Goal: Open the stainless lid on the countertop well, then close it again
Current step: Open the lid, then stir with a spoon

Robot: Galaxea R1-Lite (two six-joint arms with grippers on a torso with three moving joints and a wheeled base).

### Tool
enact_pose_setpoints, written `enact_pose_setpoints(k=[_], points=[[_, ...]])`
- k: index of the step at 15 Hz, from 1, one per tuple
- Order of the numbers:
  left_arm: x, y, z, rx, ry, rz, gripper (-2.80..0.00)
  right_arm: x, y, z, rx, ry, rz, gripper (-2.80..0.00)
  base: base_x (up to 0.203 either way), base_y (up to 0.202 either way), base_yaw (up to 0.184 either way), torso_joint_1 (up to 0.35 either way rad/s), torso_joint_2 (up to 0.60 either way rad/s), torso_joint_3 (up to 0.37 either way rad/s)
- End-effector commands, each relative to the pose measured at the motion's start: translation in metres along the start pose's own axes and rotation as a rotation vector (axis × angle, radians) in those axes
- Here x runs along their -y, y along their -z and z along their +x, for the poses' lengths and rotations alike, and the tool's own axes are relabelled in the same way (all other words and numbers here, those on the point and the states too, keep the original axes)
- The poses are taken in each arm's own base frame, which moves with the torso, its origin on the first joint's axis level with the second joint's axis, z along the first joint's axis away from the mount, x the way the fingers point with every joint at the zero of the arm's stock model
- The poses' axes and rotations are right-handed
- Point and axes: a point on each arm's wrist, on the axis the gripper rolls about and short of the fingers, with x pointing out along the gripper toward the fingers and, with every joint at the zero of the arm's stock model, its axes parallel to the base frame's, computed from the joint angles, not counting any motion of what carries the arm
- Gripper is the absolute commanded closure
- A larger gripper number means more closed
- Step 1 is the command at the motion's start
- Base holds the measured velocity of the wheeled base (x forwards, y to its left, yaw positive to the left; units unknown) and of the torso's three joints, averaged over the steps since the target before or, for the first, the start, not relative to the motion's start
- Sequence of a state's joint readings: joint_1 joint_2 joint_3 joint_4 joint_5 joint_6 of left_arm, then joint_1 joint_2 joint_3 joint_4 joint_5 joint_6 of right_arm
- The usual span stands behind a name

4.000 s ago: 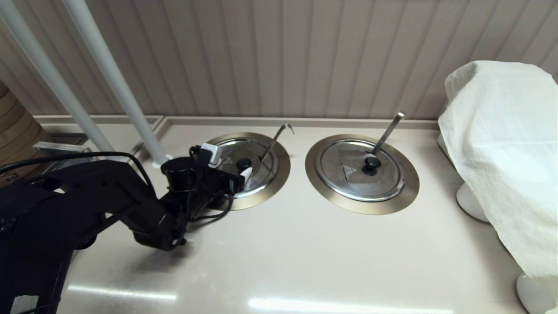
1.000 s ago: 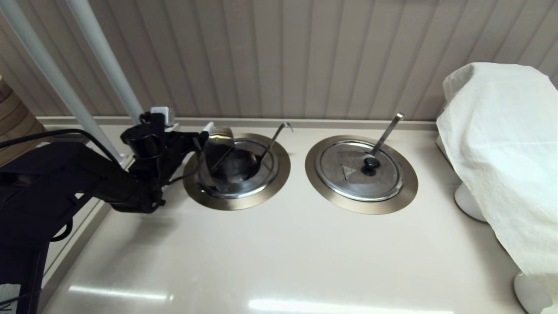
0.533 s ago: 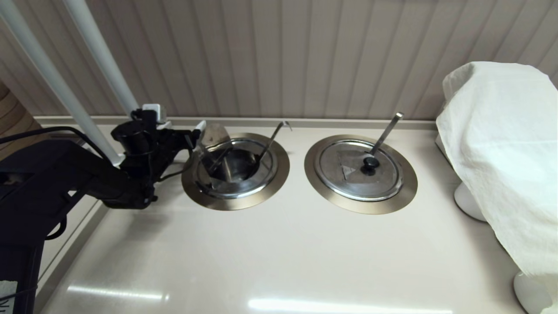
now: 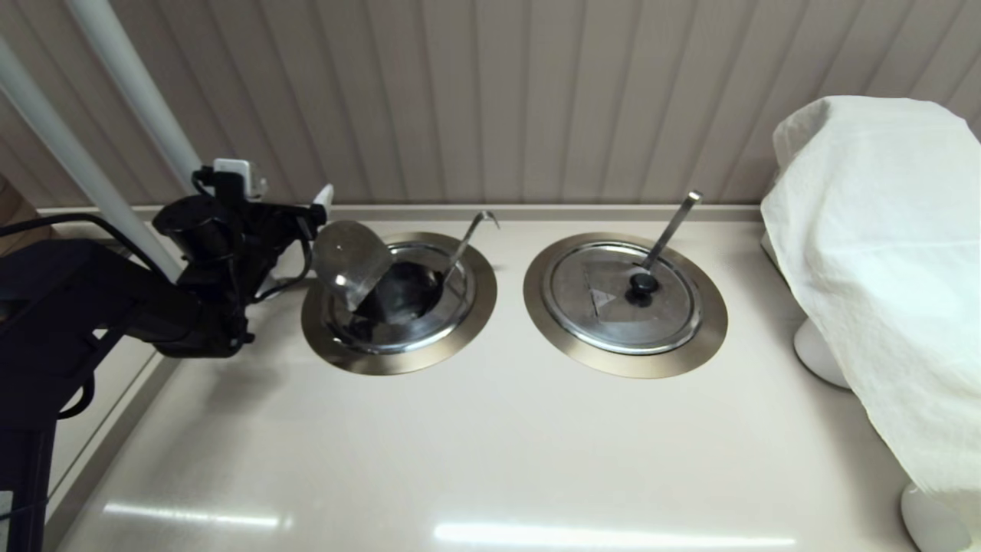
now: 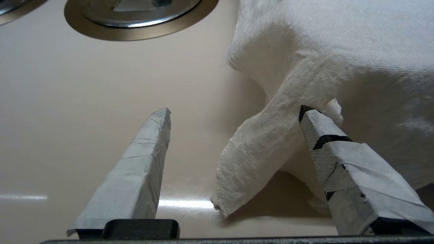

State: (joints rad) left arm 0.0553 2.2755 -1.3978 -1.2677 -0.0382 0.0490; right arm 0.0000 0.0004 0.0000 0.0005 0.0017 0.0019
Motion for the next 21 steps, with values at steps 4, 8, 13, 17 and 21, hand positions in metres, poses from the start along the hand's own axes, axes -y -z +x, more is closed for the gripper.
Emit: enact_pose_setpoints(k=[4,8,13,17,21], points=[[0.008,-0.017,-0.004,0.028,0.019,-0.009,-2.8,0.0,0.0,0.0,0.002,0.0,0.0,-2.8,0.0,0.0,0.0,0.0,0.0,0.0],[0.055,-0.022,-0.022,-0.026,0.129,-0.099,-2.8,0.0,0.0,0.0,0.002,0.0,0.0,-2.8,0.0,0.0,0.0,0.0,0.0,0.0],[0.102,-0.015,-0.047,-0.164,0.273,-0.137,-2.8,0.0,0.0,0.0,0.002,0.0,0.0,-2.8,0.0,0.0,0.0,0.0,0.0,0.0],[0.157,-0.022,-0.071,-0.212,0.395,-0.17,-2.8,0.0,0.0,0.0,0.002,-0.001,0.001,-2.8,0.0,0.0,0.0,0.0,0.0,0.0],[0.197,-0.009,-0.087,-0.258,0.444,-0.151,-2.8,0.0,0.0,0.0,0.002,0.0,0.0,-2.8,0.0,0.0,0.0,0.0,0.0,0.0]])
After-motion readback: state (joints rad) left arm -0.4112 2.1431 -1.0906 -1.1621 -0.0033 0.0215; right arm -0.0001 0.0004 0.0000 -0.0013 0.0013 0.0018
